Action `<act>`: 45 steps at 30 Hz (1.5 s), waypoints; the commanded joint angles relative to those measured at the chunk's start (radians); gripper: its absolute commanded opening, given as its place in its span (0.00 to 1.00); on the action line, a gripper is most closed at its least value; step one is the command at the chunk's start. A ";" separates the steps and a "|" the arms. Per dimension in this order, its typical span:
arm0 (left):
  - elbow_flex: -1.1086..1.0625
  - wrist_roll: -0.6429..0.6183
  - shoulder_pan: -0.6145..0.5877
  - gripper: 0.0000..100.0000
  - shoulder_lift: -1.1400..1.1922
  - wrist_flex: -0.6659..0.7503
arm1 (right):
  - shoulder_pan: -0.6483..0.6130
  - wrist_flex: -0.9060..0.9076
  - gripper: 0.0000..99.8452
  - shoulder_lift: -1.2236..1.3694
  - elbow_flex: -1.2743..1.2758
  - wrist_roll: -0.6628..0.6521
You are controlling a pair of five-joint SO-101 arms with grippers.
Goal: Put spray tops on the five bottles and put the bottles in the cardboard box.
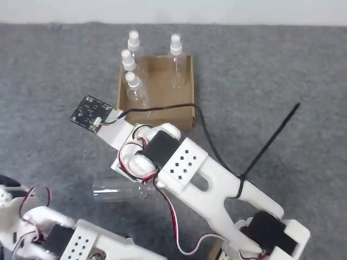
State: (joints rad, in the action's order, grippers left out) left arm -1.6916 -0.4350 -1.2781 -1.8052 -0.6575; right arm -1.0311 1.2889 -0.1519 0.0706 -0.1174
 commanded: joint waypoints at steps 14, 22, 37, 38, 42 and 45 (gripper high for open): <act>0.005 -0.003 -0.012 0.21 0.006 0.020 | -0.165 -0.196 0.48 0.088 0.124 0.002; 0.005 -0.003 -0.011 0.21 0.006 0.018 | -0.180 -0.171 0.48 0.386 -0.043 -0.098; 0.005 -0.003 -0.011 0.21 0.006 0.018 | -0.136 -0.157 0.23 0.539 -0.147 -0.120; 0.005 -0.003 -0.011 0.21 0.006 0.018 | -0.136 -0.157 0.20 0.527 -0.147 -0.118; 0.005 -0.003 -0.011 0.21 0.006 0.018 | -0.136 -0.130 0.16 0.475 -0.140 -0.117; 0.005 -0.003 -0.011 0.21 0.006 0.018 | -0.136 -0.076 0.16 0.426 -0.141 -0.117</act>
State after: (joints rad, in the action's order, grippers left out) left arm -1.6916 -0.4335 -1.2873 -1.8052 -0.6575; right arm -1.1845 1.1646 0.3974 -0.0107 -0.2294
